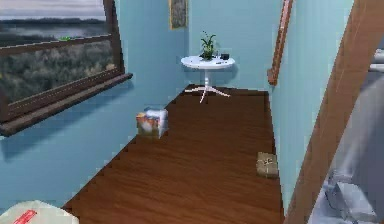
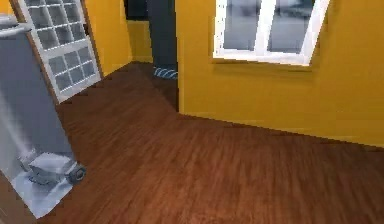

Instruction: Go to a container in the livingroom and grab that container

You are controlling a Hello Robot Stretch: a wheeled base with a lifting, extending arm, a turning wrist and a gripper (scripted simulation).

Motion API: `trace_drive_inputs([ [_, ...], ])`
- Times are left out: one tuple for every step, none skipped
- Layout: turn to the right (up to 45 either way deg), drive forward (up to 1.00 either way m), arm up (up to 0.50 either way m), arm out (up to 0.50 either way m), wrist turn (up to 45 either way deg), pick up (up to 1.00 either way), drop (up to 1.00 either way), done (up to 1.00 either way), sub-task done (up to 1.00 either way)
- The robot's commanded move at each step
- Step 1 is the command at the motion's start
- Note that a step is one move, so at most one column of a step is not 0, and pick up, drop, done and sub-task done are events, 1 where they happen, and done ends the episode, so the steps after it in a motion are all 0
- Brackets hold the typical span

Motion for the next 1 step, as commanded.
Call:
trace_drive_inputs([
  [0.0, 1.00, 0.00, 0.00, 0.0, 0.00, 0.00, 0.00, 0.00],
])
